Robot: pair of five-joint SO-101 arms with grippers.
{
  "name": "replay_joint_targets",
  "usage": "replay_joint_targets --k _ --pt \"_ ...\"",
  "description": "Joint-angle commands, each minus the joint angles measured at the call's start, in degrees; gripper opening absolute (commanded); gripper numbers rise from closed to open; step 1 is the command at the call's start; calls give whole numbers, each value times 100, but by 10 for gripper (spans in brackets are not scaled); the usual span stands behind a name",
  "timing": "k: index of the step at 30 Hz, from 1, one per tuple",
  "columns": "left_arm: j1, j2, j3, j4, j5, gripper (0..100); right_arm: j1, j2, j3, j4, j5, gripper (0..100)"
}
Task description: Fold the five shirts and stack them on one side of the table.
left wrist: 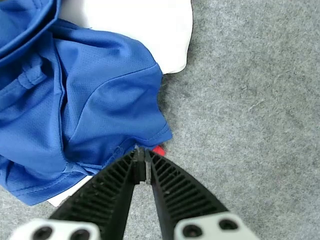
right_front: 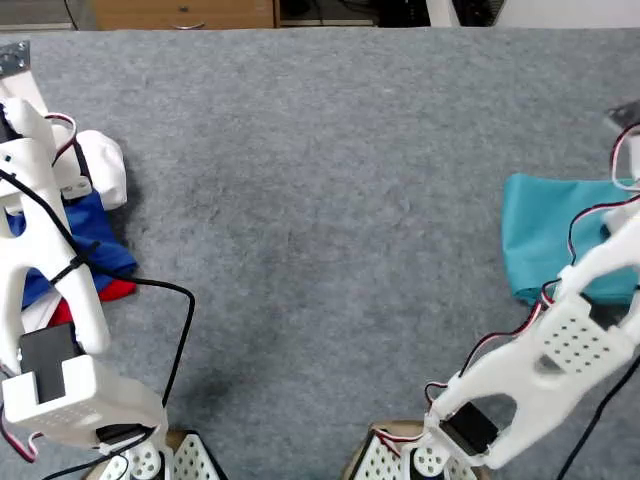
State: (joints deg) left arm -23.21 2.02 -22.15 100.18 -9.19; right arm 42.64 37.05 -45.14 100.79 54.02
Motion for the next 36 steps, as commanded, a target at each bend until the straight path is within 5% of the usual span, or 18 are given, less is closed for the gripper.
replay_joint_targets --k 1,13,22,31,36 --pt "-9 -277 -35 62 -44 19 -84 -444 1130 -475 -70 2" --pt "-62 -277 0 62 -44 19 -303 -347 2809 -1512 -70 2" --pt "-62 -277 0 62 -44 19 -435 -840 2044 -448 -70 2" --pt "-62 -277 0 62 -44 19 -532 -391 2993 -1363 -70 2" --pt "-70 -277 18 62 -44 19 -426 -646 2378 -1029 -70 2"
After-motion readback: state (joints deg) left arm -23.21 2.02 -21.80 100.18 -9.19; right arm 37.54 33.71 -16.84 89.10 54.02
